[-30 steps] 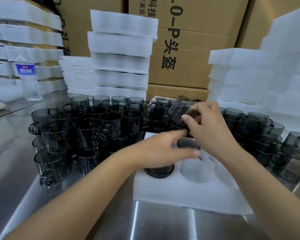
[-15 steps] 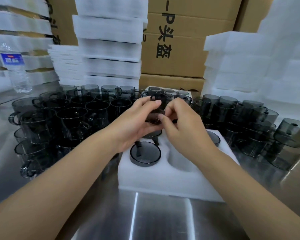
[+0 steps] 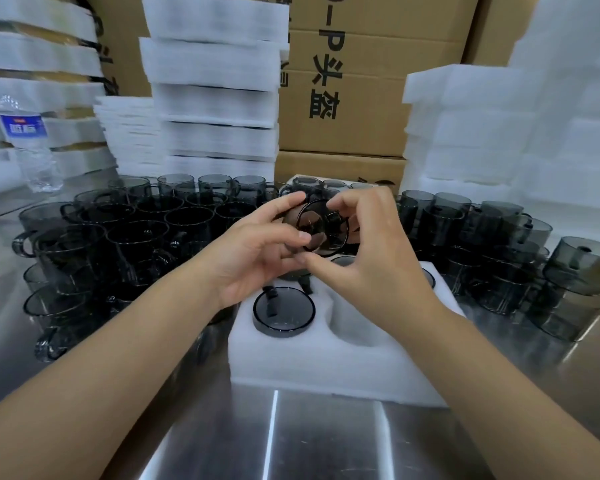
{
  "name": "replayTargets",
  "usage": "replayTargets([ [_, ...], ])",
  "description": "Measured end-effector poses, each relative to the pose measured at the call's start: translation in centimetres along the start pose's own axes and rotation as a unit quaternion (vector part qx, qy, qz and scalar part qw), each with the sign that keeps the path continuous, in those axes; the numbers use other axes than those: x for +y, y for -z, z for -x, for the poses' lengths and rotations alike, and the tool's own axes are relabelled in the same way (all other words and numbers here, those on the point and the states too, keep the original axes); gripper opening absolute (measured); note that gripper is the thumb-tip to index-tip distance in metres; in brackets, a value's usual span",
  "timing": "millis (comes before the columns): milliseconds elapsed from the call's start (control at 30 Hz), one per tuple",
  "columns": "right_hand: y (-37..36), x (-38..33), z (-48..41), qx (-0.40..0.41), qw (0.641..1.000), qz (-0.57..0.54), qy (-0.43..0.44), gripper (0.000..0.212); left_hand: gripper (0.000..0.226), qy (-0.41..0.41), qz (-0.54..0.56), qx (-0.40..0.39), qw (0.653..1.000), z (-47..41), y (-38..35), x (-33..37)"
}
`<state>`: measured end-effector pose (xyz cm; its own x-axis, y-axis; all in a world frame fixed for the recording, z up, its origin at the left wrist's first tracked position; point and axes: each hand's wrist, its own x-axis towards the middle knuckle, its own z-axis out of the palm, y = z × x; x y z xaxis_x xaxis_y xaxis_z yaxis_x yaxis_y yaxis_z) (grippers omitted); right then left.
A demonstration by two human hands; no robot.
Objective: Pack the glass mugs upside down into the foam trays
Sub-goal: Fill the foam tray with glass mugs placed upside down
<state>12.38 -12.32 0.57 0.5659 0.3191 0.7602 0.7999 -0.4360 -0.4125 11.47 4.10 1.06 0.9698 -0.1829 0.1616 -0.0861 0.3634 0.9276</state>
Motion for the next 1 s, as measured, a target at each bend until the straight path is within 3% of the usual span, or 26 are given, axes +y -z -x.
replayTargets([
  [267,0.2,-0.1,-0.1,0.021,0.998,-0.03,-0.059,0.068,0.078,-0.03,-0.01,-0.042,0.999,0.5,-0.1,-0.2],
  [433,0.2,-0.2,0.0,-0.013,0.997,-0.027,-0.073,0.056,0.063,-0.025,-0.041,-0.022,0.999,0.4,-0.5,-0.2],
  [600,0.4,0.1,-0.1,-0.073,0.993,-0.046,-0.086,0.065,0.068,-0.025,-0.022,0.015,0.999,0.2,-0.5,-0.3],
  [767,1.7,0.3,-0.5,-0.113,0.985,-0.095,-0.086,0.055,0.057,-0.026,-0.056,-0.016,0.998,0.3,-0.4,-0.4],
  [867,3.1,0.2,-0.9,-0.123,0.967,-0.187,-0.122,0.044,0.065,-0.048,-0.139,-0.018,0.989,0.3,-0.3,-0.4],
  [1000,5.0,0.8,-1.3,-0.226,0.935,-0.233,-0.146,0.033,0.079,-0.074,-0.349,-0.034,0.934,0.6,0.1,0.0],
])
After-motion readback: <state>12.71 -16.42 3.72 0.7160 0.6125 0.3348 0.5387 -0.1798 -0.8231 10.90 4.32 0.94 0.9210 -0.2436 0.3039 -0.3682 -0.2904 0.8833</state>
